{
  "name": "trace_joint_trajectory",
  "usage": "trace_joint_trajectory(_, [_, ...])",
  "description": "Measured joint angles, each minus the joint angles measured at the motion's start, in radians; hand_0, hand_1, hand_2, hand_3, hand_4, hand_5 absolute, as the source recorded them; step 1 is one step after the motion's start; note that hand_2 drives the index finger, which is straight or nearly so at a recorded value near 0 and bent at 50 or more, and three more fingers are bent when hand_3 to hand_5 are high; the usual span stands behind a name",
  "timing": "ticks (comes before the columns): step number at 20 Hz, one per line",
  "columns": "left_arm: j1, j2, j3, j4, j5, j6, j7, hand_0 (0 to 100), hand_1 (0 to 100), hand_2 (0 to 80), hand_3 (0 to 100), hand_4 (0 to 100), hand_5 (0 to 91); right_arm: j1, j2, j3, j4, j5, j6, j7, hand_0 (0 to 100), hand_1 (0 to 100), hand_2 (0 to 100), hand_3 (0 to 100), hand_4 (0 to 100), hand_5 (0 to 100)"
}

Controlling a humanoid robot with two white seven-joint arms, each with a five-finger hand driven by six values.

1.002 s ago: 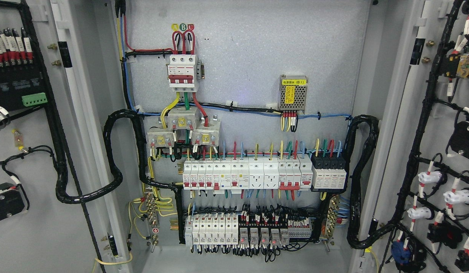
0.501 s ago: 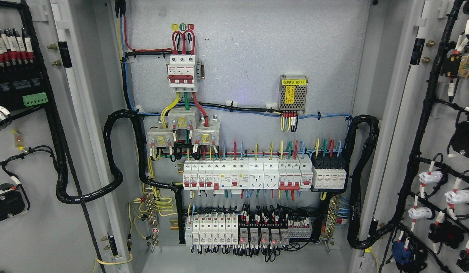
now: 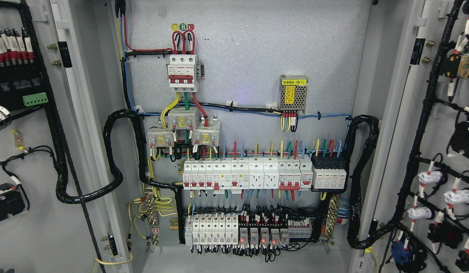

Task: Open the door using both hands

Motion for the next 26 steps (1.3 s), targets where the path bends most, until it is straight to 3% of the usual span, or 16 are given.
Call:
trace_joint_trajectory(4, [0.0, -0.053, -0.067, -0.054, -0.099, 0.003, 0.125, 30, 0, 2.7, 3, 4, 0.0, -0.031, 0.028, 0.007, 0.001, 0.04, 0.008, -0.003, 22, 0, 0, 0, 0, 0])
trace_joint_trajectory(8, [0.001, -0.136, -0.151, -0.096, -0.248, 0.005, 0.183, 30, 0, 2.8, 3, 4, 0.0, -0.064, 0.08, 0.026, 0.003, 0.115, 0.023, -0.008, 22, 0, 0, 0, 0, 0])
trace_joint_trajectory(14, [0.004, -0.255, -0.277, -0.136, -0.434, 0.002, 0.389, 30, 0, 2.8, 3, 4, 0.0, -0.101, 0.17, 0.077, 0.005, 0.221, 0.076, -0.055, 22, 0, 0, 0, 0, 0])
trace_joint_trajectory(18, [0.006, -0.305, -0.349, -0.154, -0.491, -0.002, 0.432, 30, 0, 2.7, 3, 4, 0.0, -0.114, 0.217, 0.12, 0.006, 0.258, 0.123, -0.086, 22, 0, 0, 0, 0, 0])
trace_joint_trajectory(26, [0.015, -0.366, -0.457, -0.173, -0.537, -0.006, 0.447, 30, 0, 2.8, 3, 4, 0.0, -0.13, 0.295, 0.213, 0.013, 0.288, 0.153, -0.112, 22, 0, 0, 0, 0, 0])
